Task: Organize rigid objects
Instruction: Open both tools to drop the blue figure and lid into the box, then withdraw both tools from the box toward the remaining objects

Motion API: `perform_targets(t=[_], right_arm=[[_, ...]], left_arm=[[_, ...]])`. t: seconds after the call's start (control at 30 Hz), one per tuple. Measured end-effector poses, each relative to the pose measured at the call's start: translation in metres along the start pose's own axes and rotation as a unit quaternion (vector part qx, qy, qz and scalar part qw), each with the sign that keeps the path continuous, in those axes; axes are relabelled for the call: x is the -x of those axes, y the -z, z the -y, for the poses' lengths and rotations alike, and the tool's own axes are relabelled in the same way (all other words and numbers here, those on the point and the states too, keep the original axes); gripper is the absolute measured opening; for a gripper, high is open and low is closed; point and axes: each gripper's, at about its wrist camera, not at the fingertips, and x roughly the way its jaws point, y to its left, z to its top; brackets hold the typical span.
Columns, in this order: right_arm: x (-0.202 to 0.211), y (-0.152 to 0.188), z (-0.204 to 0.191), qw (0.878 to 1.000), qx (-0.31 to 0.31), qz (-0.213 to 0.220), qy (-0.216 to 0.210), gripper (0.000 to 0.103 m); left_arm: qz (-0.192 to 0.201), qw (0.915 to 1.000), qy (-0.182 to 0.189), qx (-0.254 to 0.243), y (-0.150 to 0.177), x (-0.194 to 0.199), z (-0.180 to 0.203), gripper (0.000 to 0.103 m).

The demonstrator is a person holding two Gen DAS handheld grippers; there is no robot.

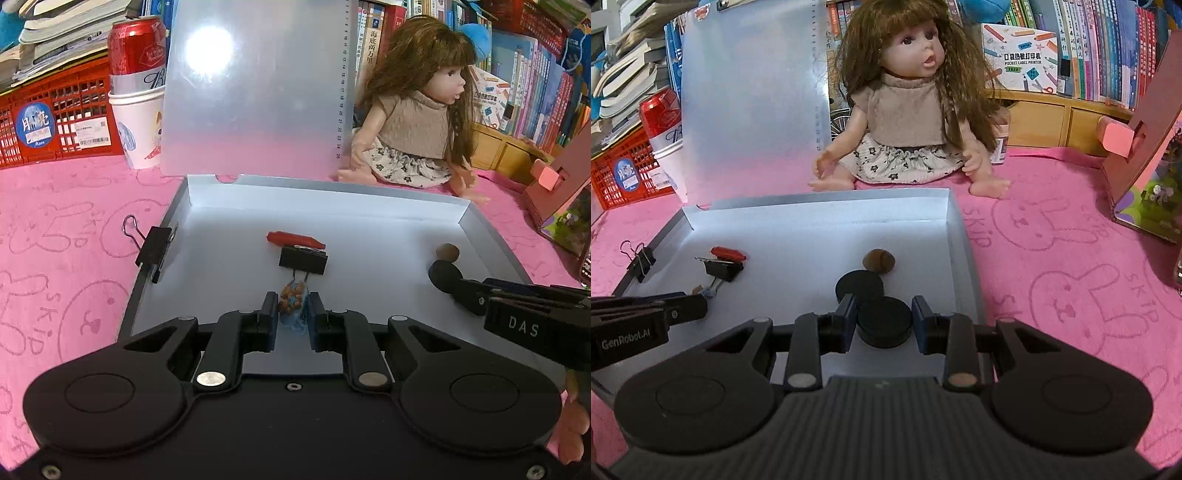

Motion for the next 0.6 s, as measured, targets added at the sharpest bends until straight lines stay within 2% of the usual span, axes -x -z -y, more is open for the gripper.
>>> perform_targets(t=[0.2, 0.3, 0.37, 0.47, 0.6], right_arm=[[0.001, 0.000, 0.001, 1.000, 0.001, 0.005, -0.002, 0.039], [0.005, 0.002, 0.001, 1.000, -0.007, 0.010, -0.011, 0.057], [0.008, 0.004, 0.002, 1.000, -0.011, 0.014, -0.016, 0.064], [0.015, 0.005, 0.002, 0.999, -0.013, 0.022, -0.020, 0.071], [0.029, 0.007, 0.003, 0.999, -0.009, 0.038, -0.031, 0.089]], left_arm=[[0.005, 1.0000, -0.003, -0.008, 0.002, 0.000, 0.002, 0.016], [0.009, 0.9999, 0.001, -0.006, 0.003, 0.005, 0.001, 0.019], [0.017, 0.9998, 0.003, -0.014, 0.004, 0.011, 0.001, 0.035], [0.034, 0.9991, -0.001, -0.025, 0.007, 0.024, 0.002, 0.045], [0.053, 0.9981, 0.011, -0.030, 0.010, 0.042, 0.001, 0.059]])
